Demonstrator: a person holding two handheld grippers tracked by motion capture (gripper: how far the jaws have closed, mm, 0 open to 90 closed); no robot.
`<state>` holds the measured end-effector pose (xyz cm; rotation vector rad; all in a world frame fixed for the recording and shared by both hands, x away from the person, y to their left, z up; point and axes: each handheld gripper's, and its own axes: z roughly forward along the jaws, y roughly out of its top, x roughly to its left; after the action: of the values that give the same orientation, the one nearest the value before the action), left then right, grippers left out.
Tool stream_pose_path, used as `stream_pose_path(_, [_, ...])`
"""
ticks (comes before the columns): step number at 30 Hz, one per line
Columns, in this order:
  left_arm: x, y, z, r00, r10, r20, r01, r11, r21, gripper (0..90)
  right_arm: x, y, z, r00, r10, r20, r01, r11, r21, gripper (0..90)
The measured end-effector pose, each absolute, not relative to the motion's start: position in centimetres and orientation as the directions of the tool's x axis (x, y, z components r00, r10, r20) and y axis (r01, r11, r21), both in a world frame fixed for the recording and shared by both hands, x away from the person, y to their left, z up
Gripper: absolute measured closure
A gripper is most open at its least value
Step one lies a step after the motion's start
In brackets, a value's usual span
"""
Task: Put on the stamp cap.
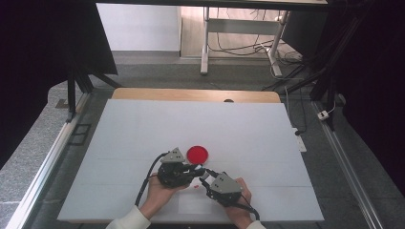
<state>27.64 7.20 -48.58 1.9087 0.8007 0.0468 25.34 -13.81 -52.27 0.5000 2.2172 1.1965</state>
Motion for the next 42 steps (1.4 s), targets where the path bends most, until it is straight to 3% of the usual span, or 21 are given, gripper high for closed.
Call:
stream_pose_path(16, [27.6, 7.6, -48.3, 0.778, 0.553, -0.298, 0.499, -0.257, 0.827, 75.7, 25.9, -14.3, -52.3, -0.789, 0.565, -0.242, 0.110, 0.518, 0.848, 43.8])
stream_pose_path(23, [27.6, 8.0, -48.2, 0.780, 0.553, -0.294, 0.493, -0.253, 0.832, 75.6, 26.3, -15.6, -52.0, -0.783, 0.584, -0.214, 0.135, 0.495, 0.858, 42.5])
stream_pose_path(42, [27.6, 9.4, -47.3, 0.791, 0.562, -0.241, 0.455, -0.278, 0.846, 75.6, 26.1, -25.9, -50.8, -0.713, 0.679, -0.175, 0.237, 0.469, 0.851, 42.3])
